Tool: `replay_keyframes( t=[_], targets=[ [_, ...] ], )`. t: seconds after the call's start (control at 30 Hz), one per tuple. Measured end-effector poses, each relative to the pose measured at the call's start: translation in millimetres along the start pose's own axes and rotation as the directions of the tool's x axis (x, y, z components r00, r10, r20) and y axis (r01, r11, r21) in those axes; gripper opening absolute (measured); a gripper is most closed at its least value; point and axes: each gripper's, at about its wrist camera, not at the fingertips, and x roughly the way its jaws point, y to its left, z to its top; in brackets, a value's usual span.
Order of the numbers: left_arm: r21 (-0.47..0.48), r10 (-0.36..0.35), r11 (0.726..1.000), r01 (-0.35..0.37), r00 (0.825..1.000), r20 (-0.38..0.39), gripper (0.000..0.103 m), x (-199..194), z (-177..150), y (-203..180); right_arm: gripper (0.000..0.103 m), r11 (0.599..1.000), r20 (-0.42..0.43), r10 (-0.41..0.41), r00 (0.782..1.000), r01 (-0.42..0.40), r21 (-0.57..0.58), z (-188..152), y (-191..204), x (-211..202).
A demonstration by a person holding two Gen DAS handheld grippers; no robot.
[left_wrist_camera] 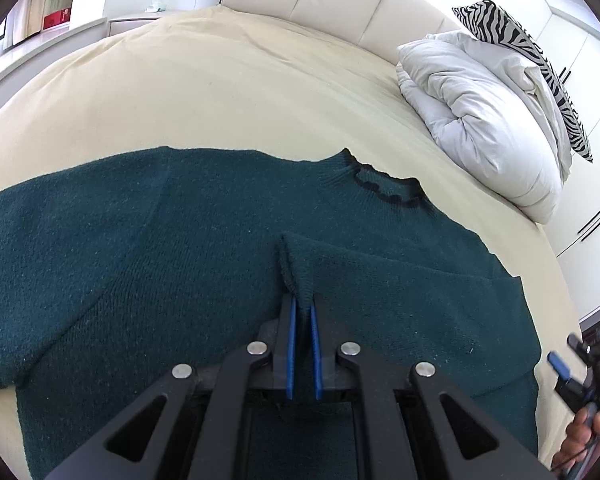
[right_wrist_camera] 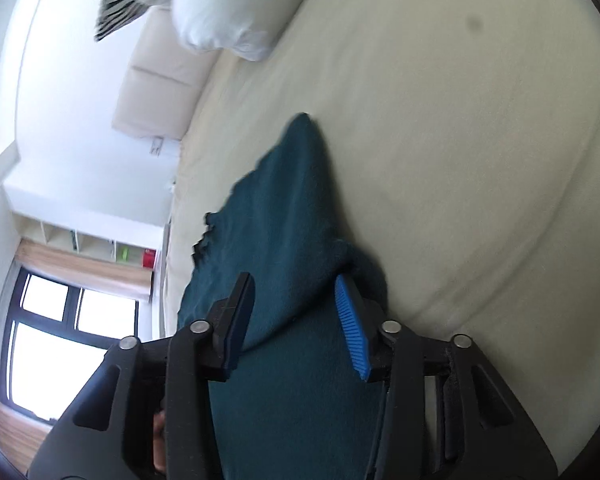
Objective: Fold small clothes
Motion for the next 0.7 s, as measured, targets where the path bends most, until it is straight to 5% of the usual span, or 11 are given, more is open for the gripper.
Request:
replay_keyframes(
  t=[0.13,0.33,0.4,0.5,0.7],
  targets=[
    [-0.006,-0.008,1.0,0.008,1.0,0.001,0.008,1.2,-1.5,2.2,0.049,0.986,0.084,-0.126,0.988,0.134,-0.098,41.8,10.3,6.0],
    [0.002,-0.008,1.0,0.008,1.0,-0.001,0.008,2.3,-2.0,3.5,0.049,0.946,0.018,-0.253,0.967,0.251,-0.208,76.6,19.2,81.3],
    [0.008,-0.008,1.0,0.008,1.0,-0.001,0.008,2.4,-1.3,2.3,0.038,0.925,0.032,-0.28,0.96,0.278,-0.26,75.0,23.8,96.7],
    [0.01,-0.004,1.0,0.004,1.0,0.006,0.008,-1.3,-1.2,1.7,0.008,0.861,0.067,-0.369,0.927,0.368,-0.352,74.2,34.6,110.4],
    [0.017,0.022,1.0,-0.022,0.999,0.025,0.008,0.8,-2.8,-0.2,0.006,0.849,0.15,-0.348,0.925,0.379,-0.367,71.5,51.9,102.5]
  ],
)
